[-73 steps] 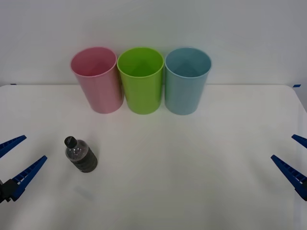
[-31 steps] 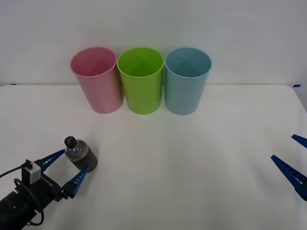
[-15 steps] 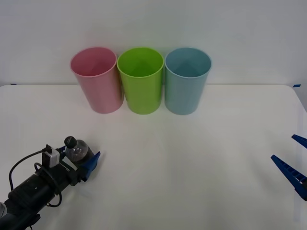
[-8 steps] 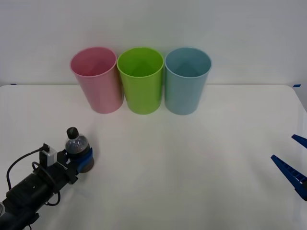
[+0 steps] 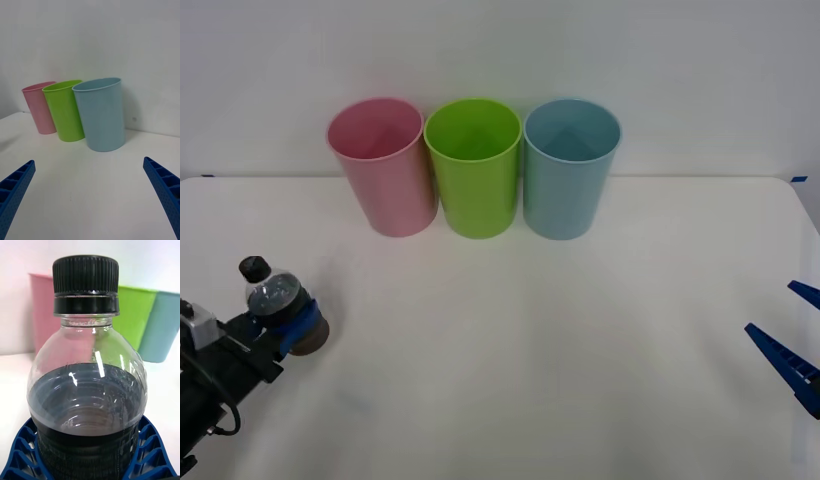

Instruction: Grasp the object on the table and drop it into the matching bin: aluminum can to the light blue bin, PET bottle to the pink bin.

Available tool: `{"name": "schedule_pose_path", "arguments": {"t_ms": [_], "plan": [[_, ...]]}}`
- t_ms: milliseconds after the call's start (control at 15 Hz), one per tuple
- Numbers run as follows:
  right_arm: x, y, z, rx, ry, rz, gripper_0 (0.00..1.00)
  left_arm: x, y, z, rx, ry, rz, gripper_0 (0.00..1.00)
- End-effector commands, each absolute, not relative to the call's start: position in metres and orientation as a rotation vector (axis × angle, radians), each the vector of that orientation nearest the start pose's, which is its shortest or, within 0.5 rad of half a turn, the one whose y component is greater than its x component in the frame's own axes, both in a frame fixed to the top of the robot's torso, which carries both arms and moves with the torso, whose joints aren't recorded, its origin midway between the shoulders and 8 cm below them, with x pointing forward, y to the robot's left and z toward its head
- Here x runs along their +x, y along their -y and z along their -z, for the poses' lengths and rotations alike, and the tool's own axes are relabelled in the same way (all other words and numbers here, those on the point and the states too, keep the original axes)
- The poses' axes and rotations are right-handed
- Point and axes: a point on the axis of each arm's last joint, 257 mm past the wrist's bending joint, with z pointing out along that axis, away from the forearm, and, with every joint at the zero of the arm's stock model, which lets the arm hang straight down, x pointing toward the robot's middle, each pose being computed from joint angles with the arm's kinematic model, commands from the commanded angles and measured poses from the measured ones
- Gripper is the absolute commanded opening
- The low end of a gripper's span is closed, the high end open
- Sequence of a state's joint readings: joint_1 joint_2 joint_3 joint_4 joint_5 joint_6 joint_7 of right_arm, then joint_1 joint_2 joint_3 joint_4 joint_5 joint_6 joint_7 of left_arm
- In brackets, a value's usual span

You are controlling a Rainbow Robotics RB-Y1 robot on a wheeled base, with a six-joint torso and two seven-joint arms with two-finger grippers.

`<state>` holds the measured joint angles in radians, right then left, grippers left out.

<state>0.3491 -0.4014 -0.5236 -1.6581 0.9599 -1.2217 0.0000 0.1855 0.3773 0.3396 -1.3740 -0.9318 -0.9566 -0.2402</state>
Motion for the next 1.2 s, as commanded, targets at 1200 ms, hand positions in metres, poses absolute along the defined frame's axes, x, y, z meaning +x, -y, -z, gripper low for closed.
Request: {"name": "schedule_pose_path", "arguments": {"t_ms": [1200], "plan": [[0.342,0.33,0.169,-0.465,-1.441,-0.567,1.0,0.519,-0.332,-0.003,0.13,-1.211,0.472,0.0]]}}
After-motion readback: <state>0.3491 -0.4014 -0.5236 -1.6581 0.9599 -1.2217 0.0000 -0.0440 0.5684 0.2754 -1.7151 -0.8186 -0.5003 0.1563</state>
